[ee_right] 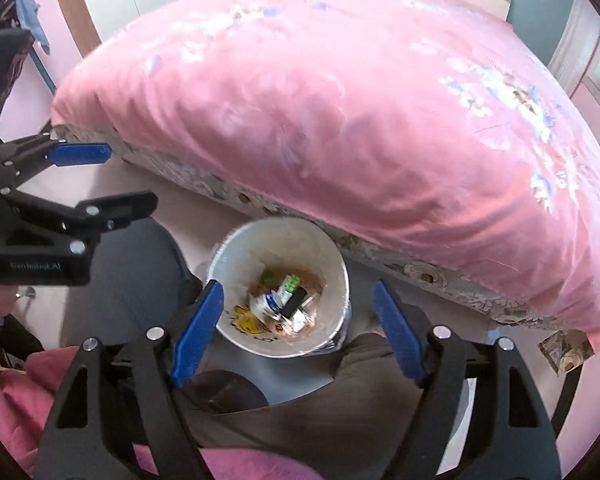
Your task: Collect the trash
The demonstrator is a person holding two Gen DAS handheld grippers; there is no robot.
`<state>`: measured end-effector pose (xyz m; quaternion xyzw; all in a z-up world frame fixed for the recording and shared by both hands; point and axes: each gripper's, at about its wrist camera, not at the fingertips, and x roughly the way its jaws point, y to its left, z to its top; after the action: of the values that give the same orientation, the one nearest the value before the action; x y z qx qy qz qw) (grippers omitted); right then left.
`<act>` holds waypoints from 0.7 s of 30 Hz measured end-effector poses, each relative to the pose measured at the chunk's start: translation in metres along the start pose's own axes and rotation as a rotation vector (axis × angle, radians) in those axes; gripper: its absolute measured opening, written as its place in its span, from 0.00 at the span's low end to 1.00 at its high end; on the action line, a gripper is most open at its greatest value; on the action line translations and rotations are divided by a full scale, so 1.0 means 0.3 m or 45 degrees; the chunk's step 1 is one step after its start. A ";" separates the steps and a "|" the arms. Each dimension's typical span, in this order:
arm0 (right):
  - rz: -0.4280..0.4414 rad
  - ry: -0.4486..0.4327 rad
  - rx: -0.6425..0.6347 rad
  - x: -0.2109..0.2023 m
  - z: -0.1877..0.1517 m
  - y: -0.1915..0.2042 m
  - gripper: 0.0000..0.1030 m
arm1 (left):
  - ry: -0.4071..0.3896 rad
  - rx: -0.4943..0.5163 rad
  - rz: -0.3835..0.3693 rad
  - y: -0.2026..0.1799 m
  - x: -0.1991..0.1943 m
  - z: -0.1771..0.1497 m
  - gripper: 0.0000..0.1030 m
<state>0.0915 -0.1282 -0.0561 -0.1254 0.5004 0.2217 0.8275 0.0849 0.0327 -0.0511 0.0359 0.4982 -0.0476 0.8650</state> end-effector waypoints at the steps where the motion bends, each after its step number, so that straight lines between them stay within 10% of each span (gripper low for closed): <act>1: -0.024 -0.039 -0.002 -0.031 -0.012 0.007 0.76 | -0.014 0.013 0.004 -0.009 -0.014 -0.011 0.88; 21: -0.335 -0.359 0.095 -0.224 -0.187 0.081 0.84 | -0.249 0.089 0.173 -0.114 -0.230 -0.155 0.89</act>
<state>0.0092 -0.1474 -0.0226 -0.1268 0.3665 0.1082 0.9154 0.0066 0.0070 -0.0151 0.0948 0.4060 -0.0095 0.9089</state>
